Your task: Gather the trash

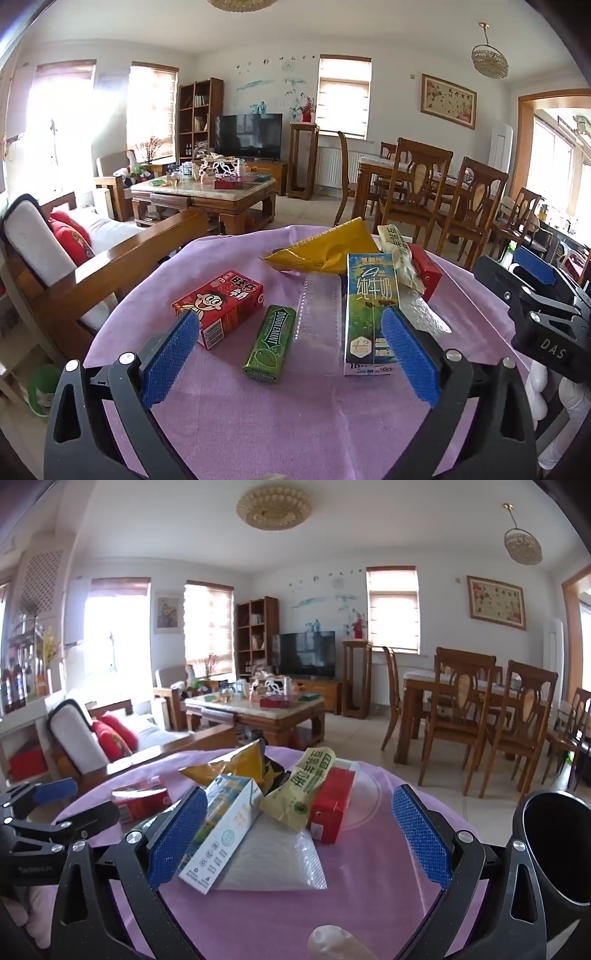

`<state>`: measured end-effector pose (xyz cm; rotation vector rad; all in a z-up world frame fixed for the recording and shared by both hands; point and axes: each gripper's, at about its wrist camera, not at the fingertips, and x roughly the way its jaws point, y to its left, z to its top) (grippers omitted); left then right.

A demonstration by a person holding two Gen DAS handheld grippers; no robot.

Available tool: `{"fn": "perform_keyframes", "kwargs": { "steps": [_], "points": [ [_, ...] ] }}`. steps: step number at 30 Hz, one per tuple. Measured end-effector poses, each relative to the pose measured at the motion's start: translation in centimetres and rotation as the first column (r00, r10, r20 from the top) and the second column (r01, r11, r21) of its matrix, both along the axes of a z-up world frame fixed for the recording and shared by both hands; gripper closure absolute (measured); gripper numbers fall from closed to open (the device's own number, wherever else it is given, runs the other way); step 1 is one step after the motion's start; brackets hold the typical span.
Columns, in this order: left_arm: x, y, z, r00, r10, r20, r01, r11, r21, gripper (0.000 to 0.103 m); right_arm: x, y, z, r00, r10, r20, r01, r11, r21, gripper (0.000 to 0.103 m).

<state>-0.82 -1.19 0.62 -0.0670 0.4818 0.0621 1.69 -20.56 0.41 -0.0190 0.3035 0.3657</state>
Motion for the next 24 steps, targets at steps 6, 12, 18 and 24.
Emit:
{"fn": "perform_keyframes", "kwargs": {
  "steps": [6, 12, 18, 24],
  "points": [
    [0.02, 0.24, -0.07, 1.000, 0.001, 0.004, -0.001, 1.000, -0.003, 0.005, 0.05, 0.00, -0.01, 1.000, 0.000, -0.002, 0.000, 1.000, -0.001, 0.004],
    [0.07, 0.28, 0.05, 1.000, 0.000, 0.010, 0.000, 1.000, 0.002, 0.005, -0.01, -0.02, -0.10, 1.000, -0.002, -0.003, 0.002, 1.000, 0.000, 0.004],
    [0.06, 0.26, 0.03, 1.000, 0.001, 0.011, -0.001, 1.000, 0.001, 0.005, 0.02, -0.05, -0.10, 1.000, -0.001, -0.004, 0.001, 1.000, 0.001, 0.004],
    [-0.05, 0.28, 0.14, 1.000, 0.006, 0.015, -0.006, 1.000, 0.002, 0.005, 0.04, -0.07, -0.10, 1.000, -0.002, -0.005, 0.002, 1.000, 0.002, 0.004]
  ]
}}
